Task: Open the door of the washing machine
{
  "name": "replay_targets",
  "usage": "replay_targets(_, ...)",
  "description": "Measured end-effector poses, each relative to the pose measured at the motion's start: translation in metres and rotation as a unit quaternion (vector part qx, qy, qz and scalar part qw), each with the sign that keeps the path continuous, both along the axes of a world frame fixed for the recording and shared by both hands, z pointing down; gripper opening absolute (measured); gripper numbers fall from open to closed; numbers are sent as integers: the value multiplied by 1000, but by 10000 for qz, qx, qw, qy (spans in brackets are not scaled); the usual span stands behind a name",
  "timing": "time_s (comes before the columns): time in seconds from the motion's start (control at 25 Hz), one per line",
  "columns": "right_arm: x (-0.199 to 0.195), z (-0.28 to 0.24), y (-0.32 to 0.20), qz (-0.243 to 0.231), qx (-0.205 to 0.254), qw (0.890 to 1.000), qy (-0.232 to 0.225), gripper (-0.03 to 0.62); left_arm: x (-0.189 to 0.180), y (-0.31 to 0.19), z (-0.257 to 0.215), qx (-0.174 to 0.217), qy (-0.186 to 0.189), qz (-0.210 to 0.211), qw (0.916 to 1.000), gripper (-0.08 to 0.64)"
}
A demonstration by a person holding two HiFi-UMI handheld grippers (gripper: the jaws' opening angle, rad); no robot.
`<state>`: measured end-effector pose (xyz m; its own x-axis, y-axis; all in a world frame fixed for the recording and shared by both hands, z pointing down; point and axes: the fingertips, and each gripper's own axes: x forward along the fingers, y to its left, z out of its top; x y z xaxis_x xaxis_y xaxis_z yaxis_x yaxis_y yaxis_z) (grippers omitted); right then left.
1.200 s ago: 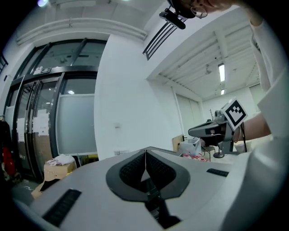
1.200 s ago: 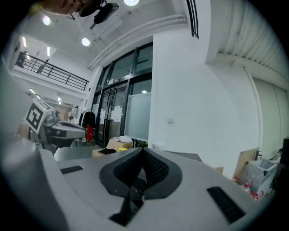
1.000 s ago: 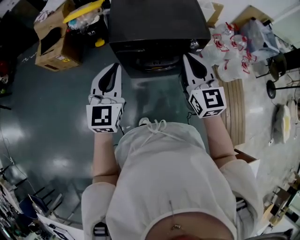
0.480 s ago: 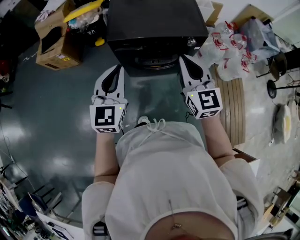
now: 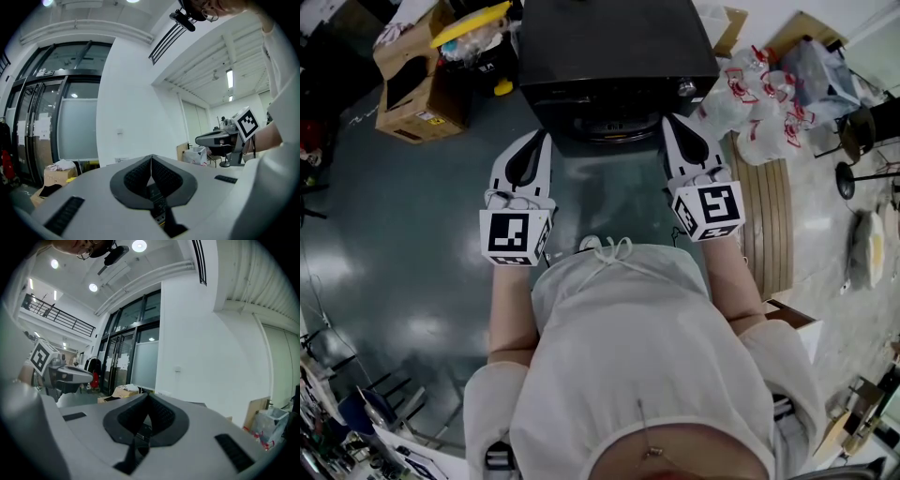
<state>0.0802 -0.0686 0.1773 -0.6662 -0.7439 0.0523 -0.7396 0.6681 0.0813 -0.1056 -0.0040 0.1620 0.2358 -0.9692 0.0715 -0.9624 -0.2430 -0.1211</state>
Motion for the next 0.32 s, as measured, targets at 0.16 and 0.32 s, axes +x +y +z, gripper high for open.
replay_targets(0.16,-6,-4,2,-21,70,10000,-25,0,-5,0,1,-5,-29,16,10000,23)
replay_targets(0.32,-13,-6,5,-49,150,9999,17,0,-9,-1,0,-16,-60,20,10000,23)
